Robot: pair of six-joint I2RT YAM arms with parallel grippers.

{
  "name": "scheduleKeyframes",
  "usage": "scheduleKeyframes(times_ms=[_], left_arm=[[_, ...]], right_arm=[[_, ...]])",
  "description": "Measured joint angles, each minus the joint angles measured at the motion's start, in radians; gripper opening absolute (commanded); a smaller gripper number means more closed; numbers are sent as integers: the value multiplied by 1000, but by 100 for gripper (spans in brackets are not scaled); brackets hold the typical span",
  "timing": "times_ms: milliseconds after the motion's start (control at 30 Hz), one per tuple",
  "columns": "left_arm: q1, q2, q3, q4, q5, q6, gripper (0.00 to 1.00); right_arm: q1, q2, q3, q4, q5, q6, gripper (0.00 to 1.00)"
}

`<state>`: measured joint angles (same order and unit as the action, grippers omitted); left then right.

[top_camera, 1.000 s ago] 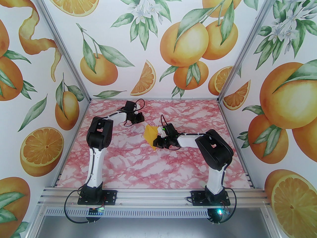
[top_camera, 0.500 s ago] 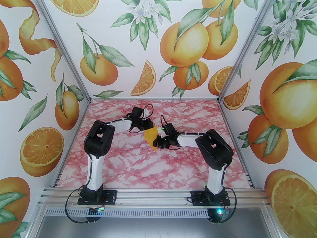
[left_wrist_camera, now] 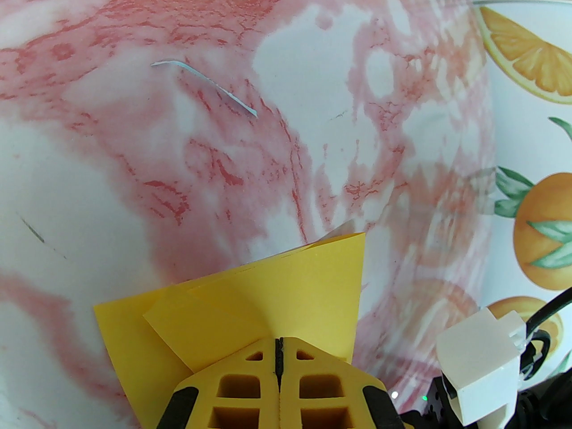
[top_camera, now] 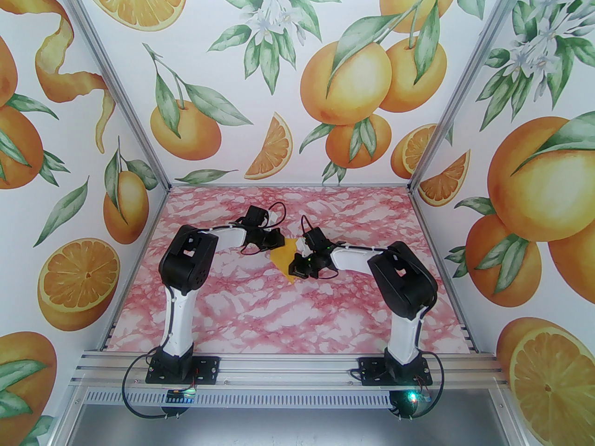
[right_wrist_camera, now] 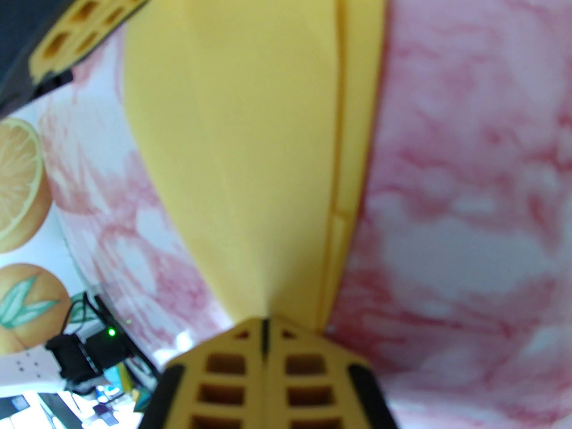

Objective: Fold a paper plane with a square sheet of paper (fold left side to right side)

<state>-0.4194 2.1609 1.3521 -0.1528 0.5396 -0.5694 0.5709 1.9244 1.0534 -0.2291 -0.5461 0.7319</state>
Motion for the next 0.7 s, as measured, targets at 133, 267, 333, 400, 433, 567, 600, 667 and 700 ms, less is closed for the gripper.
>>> scheduleKeyframes(times_ms=[133, 267, 333, 400, 433, 567, 600, 667, 700], left_arm=[[-3, 0, 5, -11, -20, -1, 0], [-3, 0, 6, -12, -26, -7, 0], [-3, 0, 6, -12, -26, -8, 0], [-3, 0, 6, -12, -27, -11, 0], [-3, 0, 6, -12, -27, -13, 0], [-3, 0, 6, -12, -27, -21, 0], [-3, 0, 6, -12, -27, -24, 0], [-5, -1, 6, -11, -27, -26, 0], [-6, -2, 6, -11, -27, -26, 0]], right_arm=[[-3, -1, -20, 28, -8, 2, 0], [-3, -27, -71, 81, -9, 4, 0], [-3, -47, -98, 91, -9, 3, 0], [-2, -69, -126, 92, -9, 3, 0], [-1, -80, -141, 94, -9, 4, 0], [3, -101, -165, 87, -7, 4, 0], [3, -104, -168, 90, -7, 4, 0], [8, -128, -196, 90, -6, 4, 0], [12, -147, -213, 76, -6, 4, 0]])
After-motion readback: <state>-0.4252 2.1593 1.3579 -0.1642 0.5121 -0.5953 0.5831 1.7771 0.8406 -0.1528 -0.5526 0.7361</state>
